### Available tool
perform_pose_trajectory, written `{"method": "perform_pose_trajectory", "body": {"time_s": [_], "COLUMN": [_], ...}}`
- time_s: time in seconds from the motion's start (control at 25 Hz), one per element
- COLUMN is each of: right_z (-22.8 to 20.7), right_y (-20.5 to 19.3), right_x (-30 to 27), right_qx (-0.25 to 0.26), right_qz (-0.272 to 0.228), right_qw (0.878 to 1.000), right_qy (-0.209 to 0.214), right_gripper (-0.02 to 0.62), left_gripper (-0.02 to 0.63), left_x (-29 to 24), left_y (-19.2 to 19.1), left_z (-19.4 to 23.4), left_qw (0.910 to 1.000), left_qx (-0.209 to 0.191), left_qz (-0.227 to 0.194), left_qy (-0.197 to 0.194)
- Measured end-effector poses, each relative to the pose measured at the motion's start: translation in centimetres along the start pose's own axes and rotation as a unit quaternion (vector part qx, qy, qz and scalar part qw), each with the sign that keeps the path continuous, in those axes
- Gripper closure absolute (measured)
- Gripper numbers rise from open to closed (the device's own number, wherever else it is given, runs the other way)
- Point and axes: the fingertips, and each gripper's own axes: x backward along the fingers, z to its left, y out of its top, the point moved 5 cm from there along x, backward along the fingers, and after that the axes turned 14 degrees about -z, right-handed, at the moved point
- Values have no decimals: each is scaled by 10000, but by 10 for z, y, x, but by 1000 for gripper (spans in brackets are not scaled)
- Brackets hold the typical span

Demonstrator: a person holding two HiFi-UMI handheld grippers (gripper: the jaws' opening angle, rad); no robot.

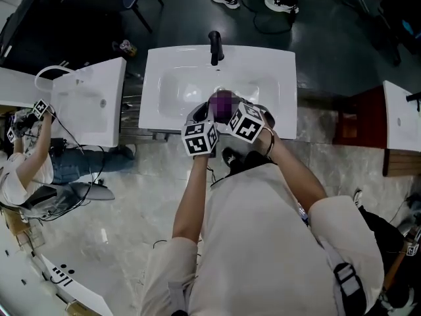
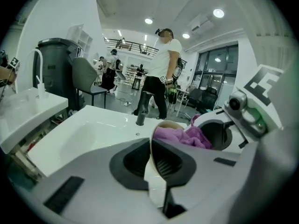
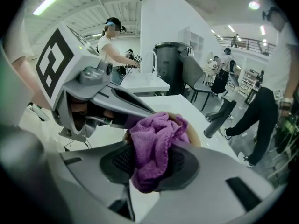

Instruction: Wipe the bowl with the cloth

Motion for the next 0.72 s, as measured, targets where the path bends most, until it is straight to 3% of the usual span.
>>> {"method": "perform_pose_trajectory", "body": {"time_s": [0.44,0.72], "right_z": [-22,-47], "right_y": [16,43], "right_x": [31,62], "right_qx": [-220,97], "right_qz": [-834,-1261], "right_qw": [9938,9850], "right_qy": [-708,-1177], "right_gripper": [491,492], "left_gripper": [588,588], "left_x": [5,16], "left_y": [-22,-43], "left_z": [-16,-14], "left_qw": [9984,9960], "left_qx": [101,429], "left_qz": [512,655], "left_qy": [204,430]}}
